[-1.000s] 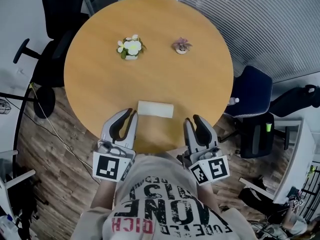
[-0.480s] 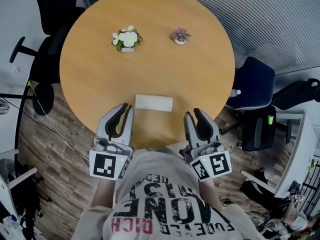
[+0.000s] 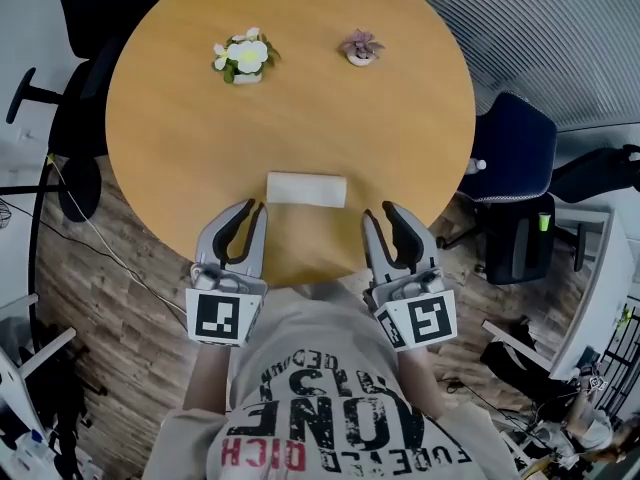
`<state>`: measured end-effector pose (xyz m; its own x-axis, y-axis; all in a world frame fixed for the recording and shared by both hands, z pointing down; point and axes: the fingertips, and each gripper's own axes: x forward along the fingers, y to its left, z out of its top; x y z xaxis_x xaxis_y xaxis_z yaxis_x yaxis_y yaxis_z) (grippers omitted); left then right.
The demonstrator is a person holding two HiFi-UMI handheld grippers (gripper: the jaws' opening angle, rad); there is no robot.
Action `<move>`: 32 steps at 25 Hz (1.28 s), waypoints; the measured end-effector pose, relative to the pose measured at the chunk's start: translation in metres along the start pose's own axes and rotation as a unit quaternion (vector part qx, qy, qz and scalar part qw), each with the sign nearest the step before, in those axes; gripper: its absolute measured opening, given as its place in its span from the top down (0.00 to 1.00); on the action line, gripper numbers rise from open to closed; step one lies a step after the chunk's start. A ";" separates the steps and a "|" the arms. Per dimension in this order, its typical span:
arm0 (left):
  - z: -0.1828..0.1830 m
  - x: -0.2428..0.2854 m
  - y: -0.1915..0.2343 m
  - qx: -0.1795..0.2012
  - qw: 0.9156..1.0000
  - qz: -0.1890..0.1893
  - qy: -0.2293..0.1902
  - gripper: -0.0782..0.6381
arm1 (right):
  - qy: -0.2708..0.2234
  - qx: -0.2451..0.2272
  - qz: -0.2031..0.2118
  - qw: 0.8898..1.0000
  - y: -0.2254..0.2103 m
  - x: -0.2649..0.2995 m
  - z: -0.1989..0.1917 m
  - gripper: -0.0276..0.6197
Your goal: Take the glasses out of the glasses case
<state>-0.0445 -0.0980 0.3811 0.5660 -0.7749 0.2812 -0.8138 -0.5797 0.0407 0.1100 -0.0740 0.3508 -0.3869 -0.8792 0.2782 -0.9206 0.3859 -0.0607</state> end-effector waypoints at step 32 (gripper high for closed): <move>-0.174 0.056 -0.006 0.111 0.962 -0.062 0.242 0.74 | 0.207 -0.245 0.063 0.945 0.017 0.066 -0.149 0.77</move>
<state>-0.0313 -0.0940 0.5637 0.4854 -0.5189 0.7037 -0.6655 -0.7413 -0.0876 0.0769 -0.0837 0.5110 -0.3447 -0.6721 0.6554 -0.6934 0.6529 0.3048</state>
